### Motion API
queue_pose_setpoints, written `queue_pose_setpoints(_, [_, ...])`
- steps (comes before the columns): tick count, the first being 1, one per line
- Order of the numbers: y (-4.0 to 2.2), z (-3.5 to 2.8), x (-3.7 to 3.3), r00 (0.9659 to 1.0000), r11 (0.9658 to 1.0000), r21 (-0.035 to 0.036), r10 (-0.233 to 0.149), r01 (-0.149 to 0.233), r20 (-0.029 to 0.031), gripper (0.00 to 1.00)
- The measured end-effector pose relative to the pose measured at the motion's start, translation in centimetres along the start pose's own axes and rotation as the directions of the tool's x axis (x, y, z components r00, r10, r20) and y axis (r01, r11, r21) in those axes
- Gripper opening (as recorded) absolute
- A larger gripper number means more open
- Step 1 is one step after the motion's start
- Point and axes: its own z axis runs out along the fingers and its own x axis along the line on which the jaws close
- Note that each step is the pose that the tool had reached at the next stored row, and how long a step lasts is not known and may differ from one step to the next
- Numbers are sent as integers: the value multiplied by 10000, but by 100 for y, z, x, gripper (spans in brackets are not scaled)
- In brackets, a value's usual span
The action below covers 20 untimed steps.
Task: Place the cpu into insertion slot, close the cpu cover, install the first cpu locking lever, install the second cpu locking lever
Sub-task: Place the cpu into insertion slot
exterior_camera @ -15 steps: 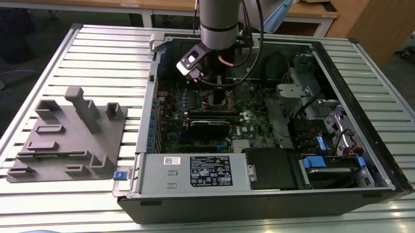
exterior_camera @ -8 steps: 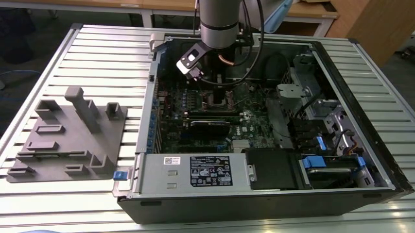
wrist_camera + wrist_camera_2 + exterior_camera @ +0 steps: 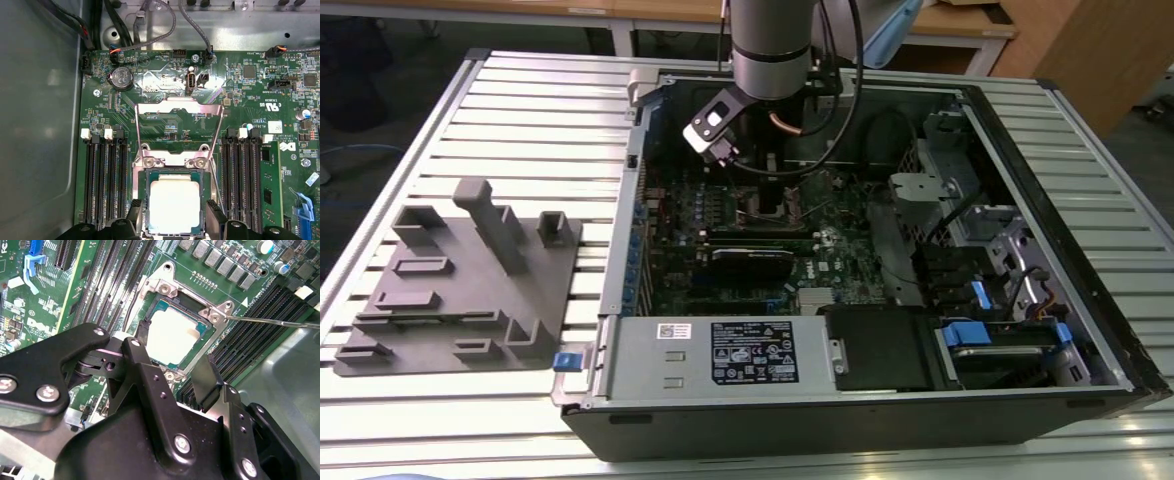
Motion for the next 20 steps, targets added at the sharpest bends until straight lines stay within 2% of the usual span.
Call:
queue_pose_setpoints(4, [0, 0, 0, 10000, 10000, 0, 0, 0, 1, 60])
queue_pose_setpoints(5, [0, 0, 0, 10000, 10000, 0, 0, 0, 0, 53])
queue_pose_setpoints(6, [0, 0, 0, 10000, 10000, 0, 0, 0, 1, 53])
queue_pose_setpoints(8, [0, 0, 0, 10000, 10000, 0, 0, 0, 1, 41])
queue_pose_setpoints(9, [0, 0, 0, 10000, 10000, 0, 0, 0, 1, 41])
queue_pose_setpoints(11, [0, 0, 0, 10000, 10000, 0, 0, 0, 1, 29])
queue_pose_setpoints(14, [0, 0, 0, 10000, 10000, 0, 0, 0, 2, 24])
queue_pose_setpoints(16, [0, -1, 0, 10000, 10000, 0, 0, 0, 2, 12])
queue_pose_setpoints(20, [0, -1, 0, 10000, 10000, 0, 0, 0, 2, 11])
